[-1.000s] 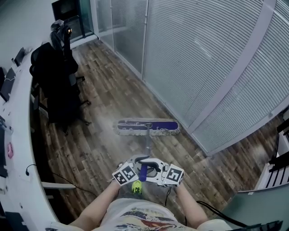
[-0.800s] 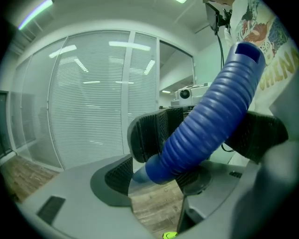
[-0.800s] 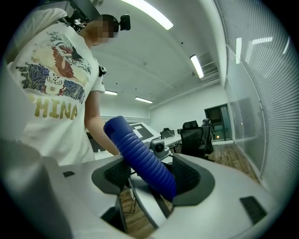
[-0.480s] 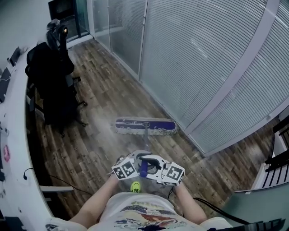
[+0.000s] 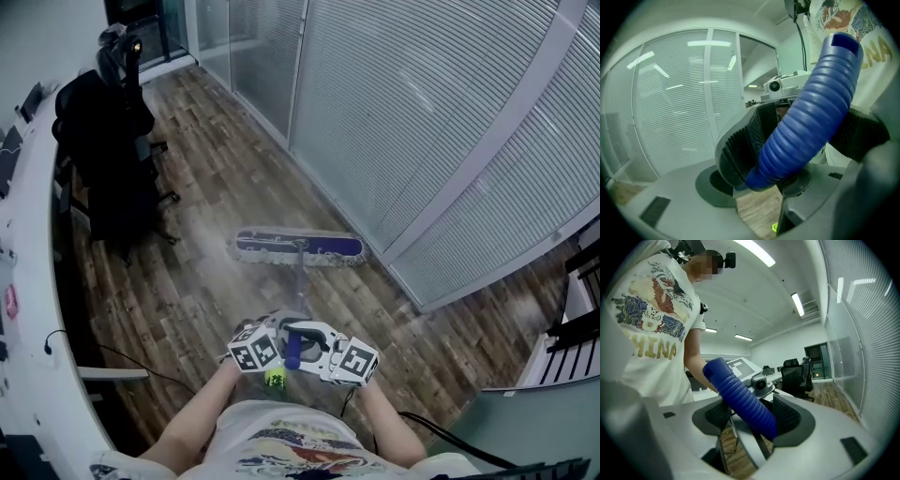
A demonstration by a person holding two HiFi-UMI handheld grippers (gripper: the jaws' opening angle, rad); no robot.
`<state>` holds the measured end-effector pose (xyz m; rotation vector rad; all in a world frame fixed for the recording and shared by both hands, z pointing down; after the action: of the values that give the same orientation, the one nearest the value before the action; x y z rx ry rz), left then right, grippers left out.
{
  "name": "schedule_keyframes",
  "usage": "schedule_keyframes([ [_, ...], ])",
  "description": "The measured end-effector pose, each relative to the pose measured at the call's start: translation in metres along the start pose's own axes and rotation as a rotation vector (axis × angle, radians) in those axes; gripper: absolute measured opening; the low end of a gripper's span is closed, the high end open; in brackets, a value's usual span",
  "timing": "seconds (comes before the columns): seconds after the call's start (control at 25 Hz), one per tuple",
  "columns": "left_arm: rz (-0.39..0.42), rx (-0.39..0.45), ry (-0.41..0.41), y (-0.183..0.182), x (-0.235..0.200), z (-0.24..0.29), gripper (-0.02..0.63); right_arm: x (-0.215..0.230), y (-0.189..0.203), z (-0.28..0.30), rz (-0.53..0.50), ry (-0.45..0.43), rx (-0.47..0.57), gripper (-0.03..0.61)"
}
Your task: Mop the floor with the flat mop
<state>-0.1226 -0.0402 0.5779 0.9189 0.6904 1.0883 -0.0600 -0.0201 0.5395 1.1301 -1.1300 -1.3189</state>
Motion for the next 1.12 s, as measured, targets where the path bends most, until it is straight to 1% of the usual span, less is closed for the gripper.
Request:
schedule_keyframes([
  [0.16,-0.023,-0.004,-0.011,-0.001,0.044,0.003,0.218,-0.040,0.002,-0.017,0.009,-0.016,0.022,0.258],
  [0.4,-0.037,-0.049,-0.014,-0.005,0.128,0.008,0.216,-0.116,0.000,-0.049,0.015,-0.044,0.048,0.258],
  [0.48,-0.052,-0.049,-0.030,-0.004,0.158,0.008,0.216,-0.143,0.001,-0.057,0.008,-0.070,0.052,0.258],
  [0.64,-0.083,-0.044,-0.063,0.002,0.221,0.005,0.216,-0.201,0.003,-0.069,-0.038,-0.136,0.062,0.258],
  [0.84,-0.110,-0.041,-0.099,0.005,0.287,0.002,0.216,-0.261,0.002,-0.086,-0.077,-0.199,0.059,0.258],
  [0.96,-0.126,-0.047,-0.119,0.004,0.314,0.001,0.216,-0.285,0.000,-0.093,-0.074,-0.236,0.054,0.258],
  [1.12,-0.138,-0.054,-0.146,0.008,0.328,-0.006,0.216,-0.298,-0.002,-0.090,-0.069,-0.278,0.063,0.258],
])
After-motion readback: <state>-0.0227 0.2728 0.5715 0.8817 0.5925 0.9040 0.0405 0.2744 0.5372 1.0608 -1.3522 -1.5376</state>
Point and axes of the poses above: the fingertips, and each gripper's own axes: z forward along the fingers, x to its right, y out of its underside, the point moved 8 cm from there along -z, backward along the fingers, and after that the axes turned 9 degrees about -z, right-handed, at the moved point
